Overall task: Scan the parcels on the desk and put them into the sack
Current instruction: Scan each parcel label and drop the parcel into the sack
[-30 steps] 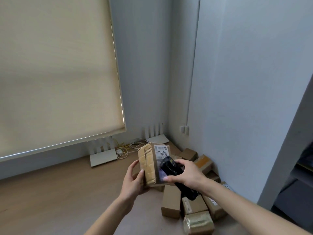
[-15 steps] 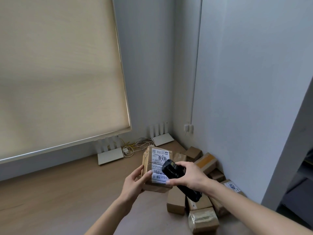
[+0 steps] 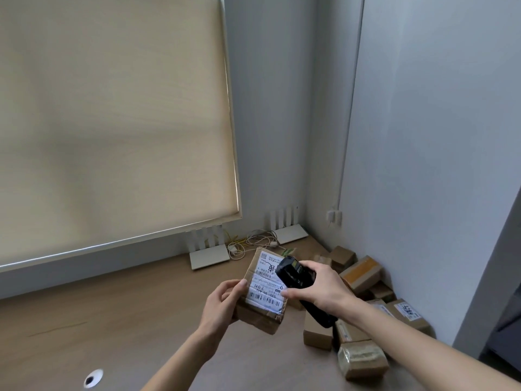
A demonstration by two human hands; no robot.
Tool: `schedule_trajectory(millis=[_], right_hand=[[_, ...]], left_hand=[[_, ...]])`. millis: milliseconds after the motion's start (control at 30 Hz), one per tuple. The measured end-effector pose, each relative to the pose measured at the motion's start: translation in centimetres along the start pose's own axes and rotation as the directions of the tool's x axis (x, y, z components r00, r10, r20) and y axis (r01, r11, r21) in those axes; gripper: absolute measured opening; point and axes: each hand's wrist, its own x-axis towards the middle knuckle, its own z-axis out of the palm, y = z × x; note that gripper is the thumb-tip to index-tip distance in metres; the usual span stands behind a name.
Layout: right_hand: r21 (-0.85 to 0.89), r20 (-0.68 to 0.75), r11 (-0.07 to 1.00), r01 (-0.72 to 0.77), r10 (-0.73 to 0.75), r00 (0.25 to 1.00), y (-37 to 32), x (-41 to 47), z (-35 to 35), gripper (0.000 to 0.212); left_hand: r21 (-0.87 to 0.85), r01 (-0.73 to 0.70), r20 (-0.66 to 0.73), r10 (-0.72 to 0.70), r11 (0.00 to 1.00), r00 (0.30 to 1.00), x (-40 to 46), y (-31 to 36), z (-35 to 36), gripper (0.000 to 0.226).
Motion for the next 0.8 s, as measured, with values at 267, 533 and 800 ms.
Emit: schedule_trajectory(millis=[267, 533, 800], right_hand=[[0.015, 0.013, 1.0, 0.023, -0.024, 1.0, -3.3, -4.2, 3.5, 0.099], [-0.016, 0.063, 0.994, 0.11, -0.109, 0.992, -6.2, -6.7, 4.6, 0.102], [-0.059, 0.114, 0.989, 0.132, -0.125, 0.986, -7.7, -8.5, 5.6, 0.101]], left_hand=[[-0.016, 0.041, 0.087, -0.04, 0.999, 0.995, -4.3, -0.5, -6.0, 0.046], [-0.065, 0.078, 0.183, -0.065, 0.995, 0.981, -7.5, -1.1, -8.2, 0.082], [-0.111, 0.04, 0.135, -0.025, 0.993, 0.991, -10.0, -2.1, -9.2, 0.074]])
